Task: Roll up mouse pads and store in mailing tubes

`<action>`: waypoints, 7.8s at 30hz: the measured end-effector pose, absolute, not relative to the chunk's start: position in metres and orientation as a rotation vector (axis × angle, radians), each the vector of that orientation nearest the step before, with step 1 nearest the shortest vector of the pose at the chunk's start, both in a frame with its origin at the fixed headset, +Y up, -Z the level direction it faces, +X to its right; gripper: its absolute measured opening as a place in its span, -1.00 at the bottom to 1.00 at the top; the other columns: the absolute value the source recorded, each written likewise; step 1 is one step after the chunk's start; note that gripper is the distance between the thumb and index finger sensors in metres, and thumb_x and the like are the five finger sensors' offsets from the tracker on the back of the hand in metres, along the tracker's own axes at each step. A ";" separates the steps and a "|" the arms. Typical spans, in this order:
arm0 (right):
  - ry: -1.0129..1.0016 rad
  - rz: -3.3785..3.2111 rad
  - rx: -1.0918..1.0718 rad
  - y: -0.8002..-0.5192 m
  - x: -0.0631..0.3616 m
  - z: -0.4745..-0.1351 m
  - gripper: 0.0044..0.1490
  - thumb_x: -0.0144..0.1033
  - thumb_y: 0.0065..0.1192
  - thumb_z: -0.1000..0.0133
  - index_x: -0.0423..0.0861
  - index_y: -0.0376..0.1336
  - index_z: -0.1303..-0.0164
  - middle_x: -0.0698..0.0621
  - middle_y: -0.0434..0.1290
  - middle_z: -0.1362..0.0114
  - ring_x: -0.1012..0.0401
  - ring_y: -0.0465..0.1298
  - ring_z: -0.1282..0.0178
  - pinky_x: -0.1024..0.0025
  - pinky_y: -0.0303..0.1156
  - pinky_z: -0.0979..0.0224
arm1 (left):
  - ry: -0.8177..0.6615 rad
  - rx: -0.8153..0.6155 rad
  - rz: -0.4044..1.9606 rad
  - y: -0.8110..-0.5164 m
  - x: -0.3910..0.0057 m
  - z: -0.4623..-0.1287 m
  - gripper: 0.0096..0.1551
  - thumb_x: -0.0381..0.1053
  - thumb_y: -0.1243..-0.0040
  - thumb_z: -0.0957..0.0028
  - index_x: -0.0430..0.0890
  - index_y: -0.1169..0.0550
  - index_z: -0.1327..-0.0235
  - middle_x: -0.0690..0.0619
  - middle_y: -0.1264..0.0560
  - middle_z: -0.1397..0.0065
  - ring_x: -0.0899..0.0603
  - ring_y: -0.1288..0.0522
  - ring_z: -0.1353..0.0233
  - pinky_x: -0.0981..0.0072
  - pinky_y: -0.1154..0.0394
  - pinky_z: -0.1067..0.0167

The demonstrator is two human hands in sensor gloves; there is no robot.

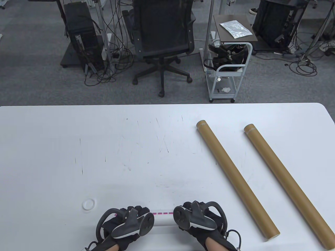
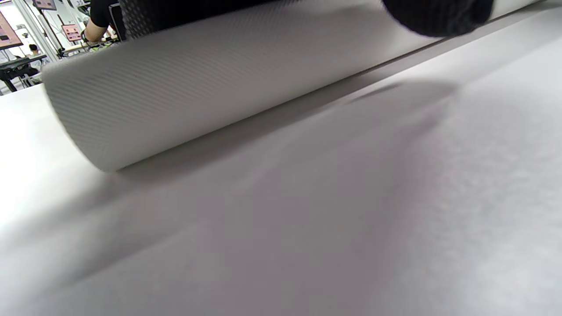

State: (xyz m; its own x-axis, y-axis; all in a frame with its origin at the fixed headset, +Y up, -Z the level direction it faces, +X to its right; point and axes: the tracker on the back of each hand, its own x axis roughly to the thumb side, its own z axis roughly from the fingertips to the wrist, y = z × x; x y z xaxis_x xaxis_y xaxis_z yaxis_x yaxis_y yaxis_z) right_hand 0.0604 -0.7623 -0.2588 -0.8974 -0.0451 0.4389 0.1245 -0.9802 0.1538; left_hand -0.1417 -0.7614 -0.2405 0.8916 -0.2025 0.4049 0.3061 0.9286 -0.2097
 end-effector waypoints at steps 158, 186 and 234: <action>0.655 -2.692 0.052 -0.681 0.208 -0.248 0.01 0.14 0.37 0.15 0.18 0.00 -0.48 0.19 0.27 -0.53 0.11 0.35 -0.51 -0.13 0.15 -0.63 | 0.115 0.113 -0.073 -0.747 -0.310 -0.271 -0.50 0.34 -0.33 0.26 0.40 -0.46 0.02 0.38 -0.57 -0.08 0.16 -0.58 -0.16 0.29 -0.50 -0.41; 0.791 -2.660 -0.350 -0.678 0.181 -0.222 -0.06 0.37 0.26 0.26 0.20 0.17 -0.33 0.19 0.42 -0.30 0.15 0.45 -0.26 0.13 0.37 -0.48 | -0.210 0.261 0.167 -0.717 -0.239 -0.248 -0.23 0.34 0.03 0.24 0.27 -0.26 -0.35 0.30 -0.40 -0.46 0.08 -0.43 -0.51 0.19 -0.32 -0.63; 0.822 -2.637 -0.320 -0.679 0.176 -0.225 -0.03 0.40 0.23 0.26 0.16 0.19 -0.34 0.17 0.44 -0.29 0.18 0.48 -0.23 0.18 0.42 -0.43 | 0.130 -0.180 -0.123 -0.765 -0.301 -0.280 0.12 0.47 -0.23 0.29 0.00 -0.26 -0.54 -0.12 -0.29 -0.62 -0.30 -0.42 -0.55 -0.09 -0.44 -0.45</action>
